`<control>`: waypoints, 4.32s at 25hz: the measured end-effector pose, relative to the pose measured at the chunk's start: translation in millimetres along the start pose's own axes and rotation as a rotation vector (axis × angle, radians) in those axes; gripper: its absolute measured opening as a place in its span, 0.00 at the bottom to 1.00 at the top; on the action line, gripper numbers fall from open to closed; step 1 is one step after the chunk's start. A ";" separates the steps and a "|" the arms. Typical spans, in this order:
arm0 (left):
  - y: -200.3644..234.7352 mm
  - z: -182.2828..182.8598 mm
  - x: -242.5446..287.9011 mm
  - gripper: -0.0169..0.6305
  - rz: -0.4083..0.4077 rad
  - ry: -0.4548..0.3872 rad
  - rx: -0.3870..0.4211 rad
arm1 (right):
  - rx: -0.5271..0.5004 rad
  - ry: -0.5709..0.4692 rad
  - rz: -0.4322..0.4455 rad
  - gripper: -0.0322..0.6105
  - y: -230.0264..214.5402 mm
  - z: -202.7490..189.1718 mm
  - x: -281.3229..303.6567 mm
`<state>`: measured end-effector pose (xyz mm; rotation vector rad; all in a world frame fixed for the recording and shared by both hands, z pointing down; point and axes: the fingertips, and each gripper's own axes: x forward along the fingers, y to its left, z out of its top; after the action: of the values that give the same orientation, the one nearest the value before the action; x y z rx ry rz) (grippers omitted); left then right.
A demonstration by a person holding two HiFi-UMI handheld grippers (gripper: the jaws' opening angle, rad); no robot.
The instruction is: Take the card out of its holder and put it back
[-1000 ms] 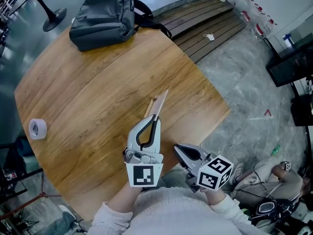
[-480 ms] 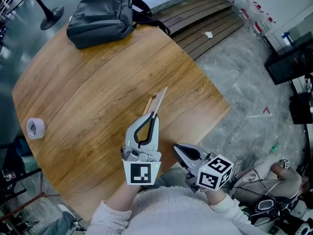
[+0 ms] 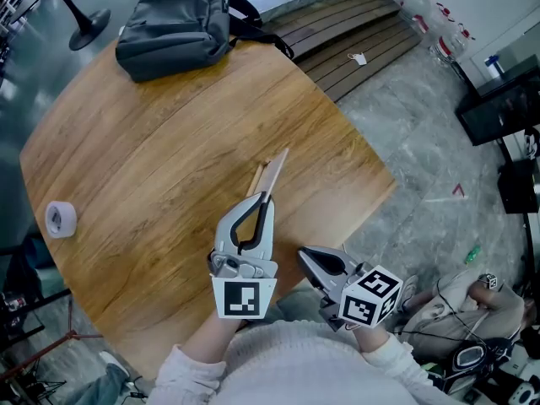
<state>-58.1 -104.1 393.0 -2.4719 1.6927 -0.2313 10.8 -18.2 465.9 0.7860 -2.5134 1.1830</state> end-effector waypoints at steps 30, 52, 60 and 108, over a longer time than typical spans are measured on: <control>-0.3 -11.7 -6.1 0.06 0.000 -0.013 -0.033 | -0.011 0.046 -0.019 0.05 -1.0 -12.2 -3.0; -0.7 -37.8 3.9 0.06 -0.018 0.054 -0.045 | 0.002 0.029 -0.030 0.05 1.6 -15.8 -8.2; -3.8 -50.9 4.6 0.08 0.000 0.102 -0.166 | 0.000 0.027 -0.024 0.05 2.5 -14.8 -11.2; -42.9 -33.0 -84.7 0.04 -0.093 0.337 -0.282 | -0.309 -0.051 0.038 0.05 44.5 24.7 15.7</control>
<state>-55.9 -10.4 429.7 -2.8558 1.8468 -0.4733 -27.4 -19.6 428.8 0.6984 -2.6730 0.7643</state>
